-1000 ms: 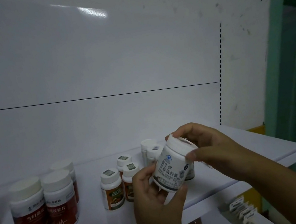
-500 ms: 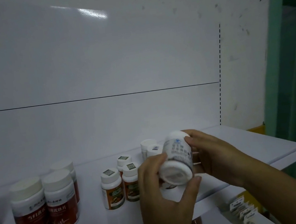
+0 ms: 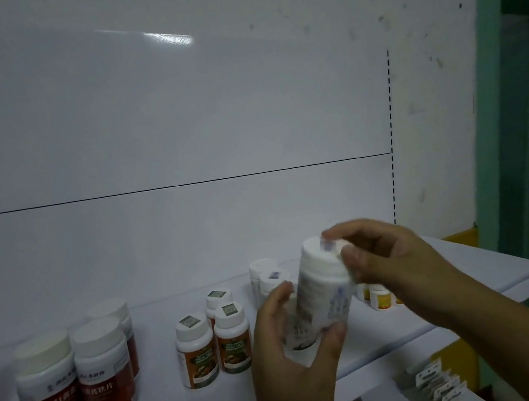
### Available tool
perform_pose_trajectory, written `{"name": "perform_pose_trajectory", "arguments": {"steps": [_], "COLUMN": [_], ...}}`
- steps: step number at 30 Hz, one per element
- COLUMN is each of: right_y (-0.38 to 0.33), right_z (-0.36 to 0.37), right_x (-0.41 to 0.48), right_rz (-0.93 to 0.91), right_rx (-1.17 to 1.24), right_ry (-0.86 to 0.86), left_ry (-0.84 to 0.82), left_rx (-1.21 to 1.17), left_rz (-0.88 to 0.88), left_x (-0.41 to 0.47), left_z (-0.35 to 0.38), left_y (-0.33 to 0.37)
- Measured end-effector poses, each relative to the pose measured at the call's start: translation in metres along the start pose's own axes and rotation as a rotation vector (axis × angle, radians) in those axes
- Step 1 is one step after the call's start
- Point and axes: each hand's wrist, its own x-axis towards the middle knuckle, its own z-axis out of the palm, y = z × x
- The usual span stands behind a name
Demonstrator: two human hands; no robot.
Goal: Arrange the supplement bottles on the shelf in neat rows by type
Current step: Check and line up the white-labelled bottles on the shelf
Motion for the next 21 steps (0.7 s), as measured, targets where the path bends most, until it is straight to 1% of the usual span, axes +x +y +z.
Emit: {"name": "perform_pose_trajectory", "arguments": {"steps": [2, 4, 6, 8, 11, 14, 18, 21], "right_y": [-0.003, 0.002, 0.015, 0.031, 0.059, 0.081, 0.095, 0.107], "right_z": [-0.010, -0.022, -0.032, -0.037, -0.035, -0.030, -0.025, -0.024], "right_x": [0.015, 0.039, 0.062, 0.083, 0.103, 0.114, 0.119, 0.118], "right_rz": [-0.054, -0.086, -0.081, -0.010, 0.155, 0.274, 0.369, 0.430], "right_rx": [0.020, -0.041, -0.147, -0.158, -0.173, -0.188, -0.189, -0.264], "right_ry": [0.149, 0.304, 0.349, 0.316, 0.201, 0.095, 0.001, -0.080], "left_ry": [-0.009, -0.056, -0.092, -0.100, -0.103, -0.135, -0.173, -0.184], "left_rx": [0.131, 0.274, 0.348, 0.382, 0.416, 0.429, 0.453, 0.482], "left_rz": [0.024, 0.013, -0.049, -0.082, -0.111, -0.208, -0.271, -0.312], "left_x": [0.007, 0.015, 0.019, 0.019, 0.018, 0.021, 0.025, 0.029], "left_z": [0.002, 0.007, 0.010, 0.011, 0.013, 0.016, 0.017, 0.018], "left_y": [-0.012, -0.029, -0.045, -0.049, -0.048, -0.049, -0.050, -0.049]}}
